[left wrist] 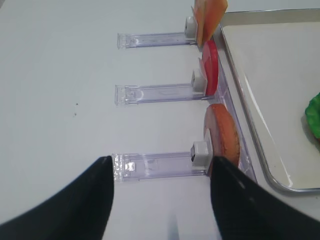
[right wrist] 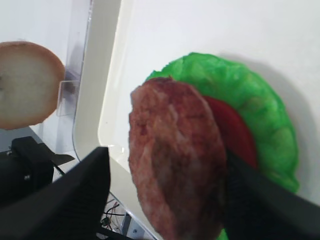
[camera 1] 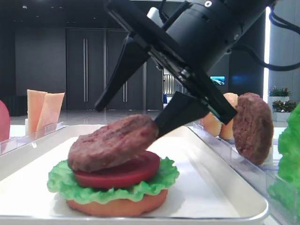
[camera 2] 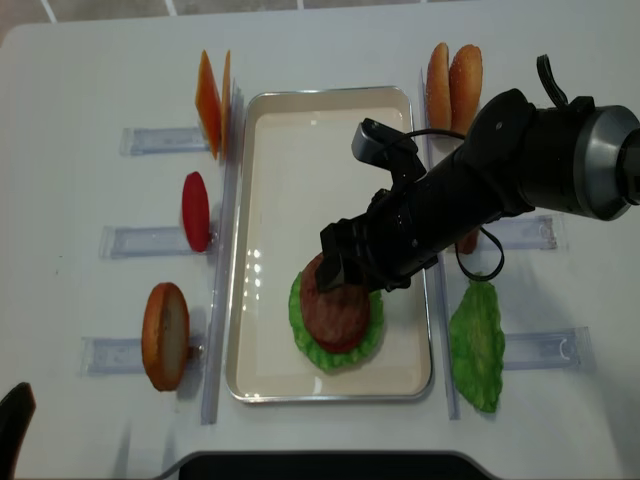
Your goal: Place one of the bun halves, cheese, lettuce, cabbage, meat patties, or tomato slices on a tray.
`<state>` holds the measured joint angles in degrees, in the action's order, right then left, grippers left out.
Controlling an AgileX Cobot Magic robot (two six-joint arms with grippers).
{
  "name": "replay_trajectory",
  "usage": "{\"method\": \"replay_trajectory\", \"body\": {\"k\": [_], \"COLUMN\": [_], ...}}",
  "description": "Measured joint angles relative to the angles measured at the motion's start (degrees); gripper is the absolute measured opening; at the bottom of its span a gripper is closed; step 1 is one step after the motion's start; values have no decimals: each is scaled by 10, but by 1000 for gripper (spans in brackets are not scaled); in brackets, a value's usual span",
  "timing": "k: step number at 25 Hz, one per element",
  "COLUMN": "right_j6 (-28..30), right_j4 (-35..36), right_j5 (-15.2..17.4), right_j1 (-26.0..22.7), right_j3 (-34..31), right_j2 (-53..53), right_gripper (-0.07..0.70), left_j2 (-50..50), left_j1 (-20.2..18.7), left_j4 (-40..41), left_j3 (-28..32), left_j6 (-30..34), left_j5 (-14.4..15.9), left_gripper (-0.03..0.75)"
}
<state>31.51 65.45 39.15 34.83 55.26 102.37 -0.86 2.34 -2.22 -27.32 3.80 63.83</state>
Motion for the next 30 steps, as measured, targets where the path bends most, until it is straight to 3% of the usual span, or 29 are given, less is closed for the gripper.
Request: {"method": "replay_trajectory", "body": {"k": [6,13,16,24,30], "right_j6": [-85,-140,-194,-289,-377], "right_j4": [-108,-165,-227,-344,-464], "right_j5": [-15,-11,-6,40,97], "right_j1": [0,0,0,0,0], "right_j3": [0,14,29,91,131], "right_j2": [-19,-46,-57,-82,-104], "right_gripper": [433,433,433,433,433], "left_j2": [0,0,0,0,0], "left_j1": [0,0,0,0,0], "left_j4": [0,0,0,0,0], "left_j3": [0,0,0,0,0], "left_j6": [0,0,0,0,0], "left_j5": [0,0,0,0,0], "left_gripper": [465,465,465,465,465]}}
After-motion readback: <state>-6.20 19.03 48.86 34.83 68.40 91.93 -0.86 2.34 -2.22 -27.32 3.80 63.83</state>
